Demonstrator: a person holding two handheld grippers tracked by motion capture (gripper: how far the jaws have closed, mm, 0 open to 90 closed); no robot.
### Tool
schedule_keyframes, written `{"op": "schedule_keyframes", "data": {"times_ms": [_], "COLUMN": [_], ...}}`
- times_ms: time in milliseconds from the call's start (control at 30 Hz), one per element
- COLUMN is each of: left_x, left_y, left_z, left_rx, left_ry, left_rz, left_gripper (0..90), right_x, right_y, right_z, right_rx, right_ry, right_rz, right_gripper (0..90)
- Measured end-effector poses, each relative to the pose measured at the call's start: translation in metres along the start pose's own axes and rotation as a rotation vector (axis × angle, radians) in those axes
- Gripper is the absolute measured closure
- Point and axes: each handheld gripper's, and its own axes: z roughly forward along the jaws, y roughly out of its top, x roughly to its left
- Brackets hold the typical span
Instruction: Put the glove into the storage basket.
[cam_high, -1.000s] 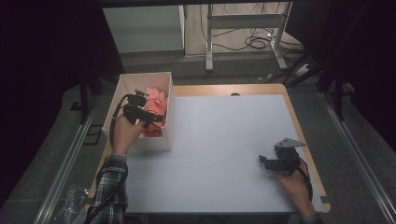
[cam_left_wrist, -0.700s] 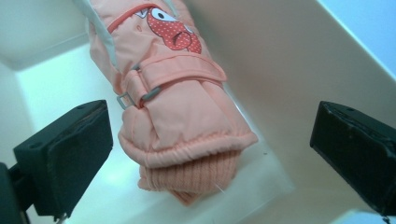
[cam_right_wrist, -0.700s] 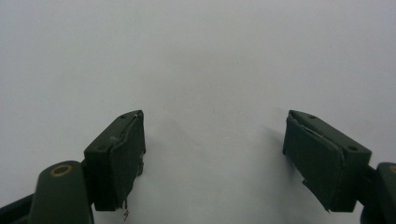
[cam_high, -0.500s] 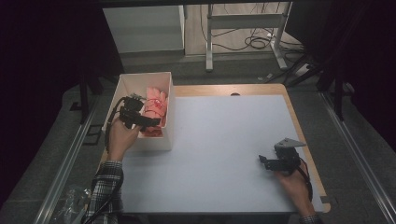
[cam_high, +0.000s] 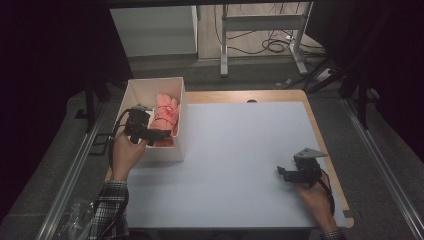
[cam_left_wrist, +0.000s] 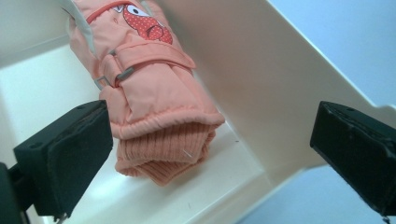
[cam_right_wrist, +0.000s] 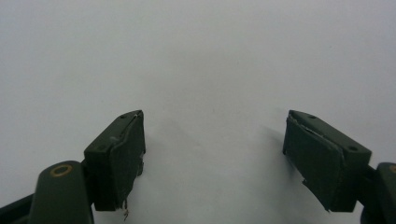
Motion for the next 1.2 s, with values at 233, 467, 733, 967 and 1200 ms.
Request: {"op": "schedule_keyframes", "data": {"times_ms": [233,467,733,967,1200], "left_x": [-0.003,-0.005,-0.023,-0.043,-0.067], "left_y": [-0.011,-0.023,-0.035,-0.045,-0.054], "left_z": [-0.005,-0.012,-0.020,-0.025,-0.022], "left_rx": [-0.019,-0.043,-0.059,-0.068,-0.073], "left_ry": [-0.003,-0.013,-0.027,-0.054,-0.097], "left_rz": [0.017,0.028,0.065,0.095,0.139], "left_gripper": [0.0,0.1,0.1,0.0,0.1], "right_x": [0.000,0.000,0.000,0.000,0.000], "right_y": [0.000,0.000,0.000,0.000,0.000], "right_z": [0.000,0.000,0.000,0.000,0.000], "right_rx": [0.000,0.000,0.000,0.000,0.000], "right_ry": [0.000,0.000,-0.001,-0.001,-0.002], "right_rz": [0.001,-0.001,-0.001,-0.002,-0.001], "right_gripper": [21.2,21.1,21.1,21.0,21.0]}}
